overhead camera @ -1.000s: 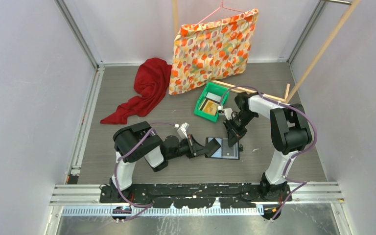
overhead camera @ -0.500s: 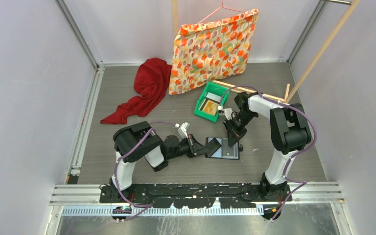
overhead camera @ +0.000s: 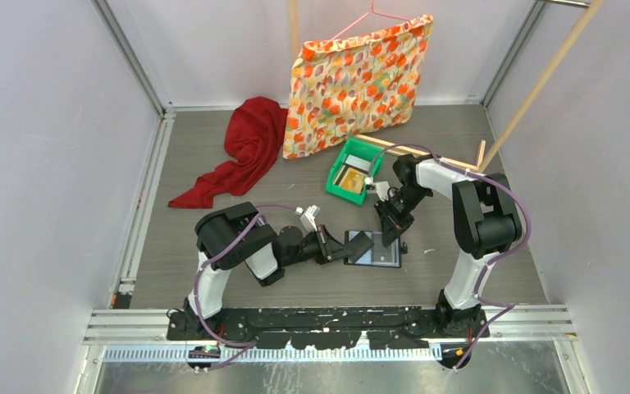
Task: Put the credit cards into the card holder
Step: Insert the credit card into the card holder.
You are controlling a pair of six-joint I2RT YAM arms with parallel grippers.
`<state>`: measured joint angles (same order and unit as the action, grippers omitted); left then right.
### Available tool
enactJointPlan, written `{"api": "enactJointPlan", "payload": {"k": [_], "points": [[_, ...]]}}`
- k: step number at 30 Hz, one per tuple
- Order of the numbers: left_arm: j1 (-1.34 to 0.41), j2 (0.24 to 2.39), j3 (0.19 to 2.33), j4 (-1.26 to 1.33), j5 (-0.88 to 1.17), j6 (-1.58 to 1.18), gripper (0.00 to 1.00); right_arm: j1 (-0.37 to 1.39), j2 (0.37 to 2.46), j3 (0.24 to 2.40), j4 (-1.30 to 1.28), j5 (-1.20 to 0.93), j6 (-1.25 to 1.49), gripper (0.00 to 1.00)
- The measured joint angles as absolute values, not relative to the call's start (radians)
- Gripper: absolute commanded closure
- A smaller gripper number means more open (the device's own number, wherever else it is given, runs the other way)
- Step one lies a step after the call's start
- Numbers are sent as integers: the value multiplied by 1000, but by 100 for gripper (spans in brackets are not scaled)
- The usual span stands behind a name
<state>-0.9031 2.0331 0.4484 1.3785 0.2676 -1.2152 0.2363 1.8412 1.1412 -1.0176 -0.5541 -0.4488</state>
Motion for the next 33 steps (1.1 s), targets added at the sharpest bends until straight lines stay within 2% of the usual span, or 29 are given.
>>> {"api": "enactJointPlan", "payload": {"k": [28,33], "points": [[-890,2040,439,1394,286,-1226,100,239,1841,1141,-1018,-553,-449,86],[-882,1975,382,1386,270,-1221,100,239,1841,1141,-1018,-553,-449,86]]}}
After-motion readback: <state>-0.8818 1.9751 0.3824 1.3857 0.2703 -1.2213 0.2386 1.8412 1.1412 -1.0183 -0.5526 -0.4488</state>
